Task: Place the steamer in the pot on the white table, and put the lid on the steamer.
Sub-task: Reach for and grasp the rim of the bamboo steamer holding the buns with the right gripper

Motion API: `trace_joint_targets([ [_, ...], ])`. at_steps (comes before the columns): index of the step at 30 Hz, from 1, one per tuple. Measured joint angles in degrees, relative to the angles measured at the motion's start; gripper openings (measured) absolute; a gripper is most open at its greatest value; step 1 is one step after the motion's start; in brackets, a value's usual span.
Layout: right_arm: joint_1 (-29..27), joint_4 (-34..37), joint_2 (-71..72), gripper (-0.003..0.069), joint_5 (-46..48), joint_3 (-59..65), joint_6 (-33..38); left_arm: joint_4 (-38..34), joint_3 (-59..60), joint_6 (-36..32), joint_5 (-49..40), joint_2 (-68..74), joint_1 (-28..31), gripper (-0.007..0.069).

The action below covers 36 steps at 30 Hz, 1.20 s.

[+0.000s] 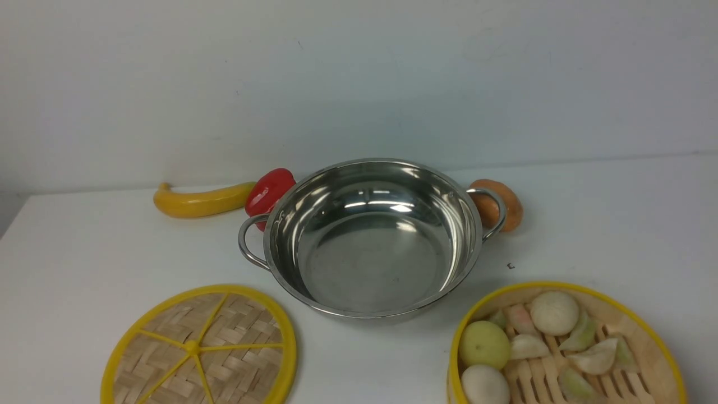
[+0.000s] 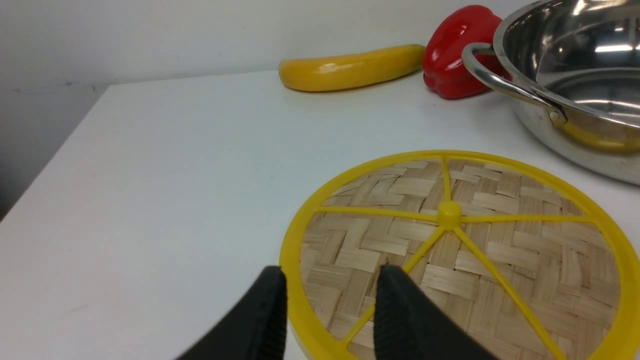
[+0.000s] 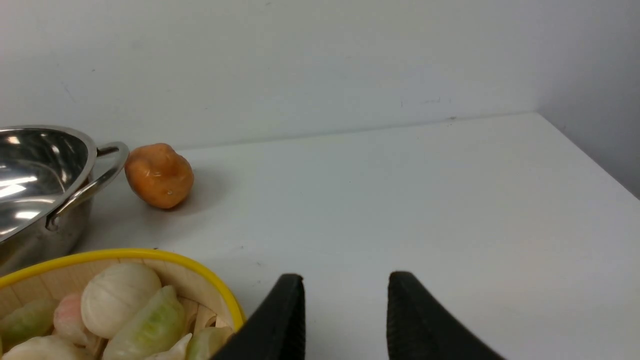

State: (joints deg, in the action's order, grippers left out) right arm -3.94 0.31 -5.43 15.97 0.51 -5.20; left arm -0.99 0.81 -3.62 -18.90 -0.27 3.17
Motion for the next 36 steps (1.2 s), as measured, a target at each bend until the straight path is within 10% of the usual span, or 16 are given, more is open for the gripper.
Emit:
trace_joint_targets([
  [36,0.57,2.91,-0.12,0.0248,18.2,-29.05,0.0,0.0,0.0,0.0,0.0,0.0,0.0,0.0241],
])
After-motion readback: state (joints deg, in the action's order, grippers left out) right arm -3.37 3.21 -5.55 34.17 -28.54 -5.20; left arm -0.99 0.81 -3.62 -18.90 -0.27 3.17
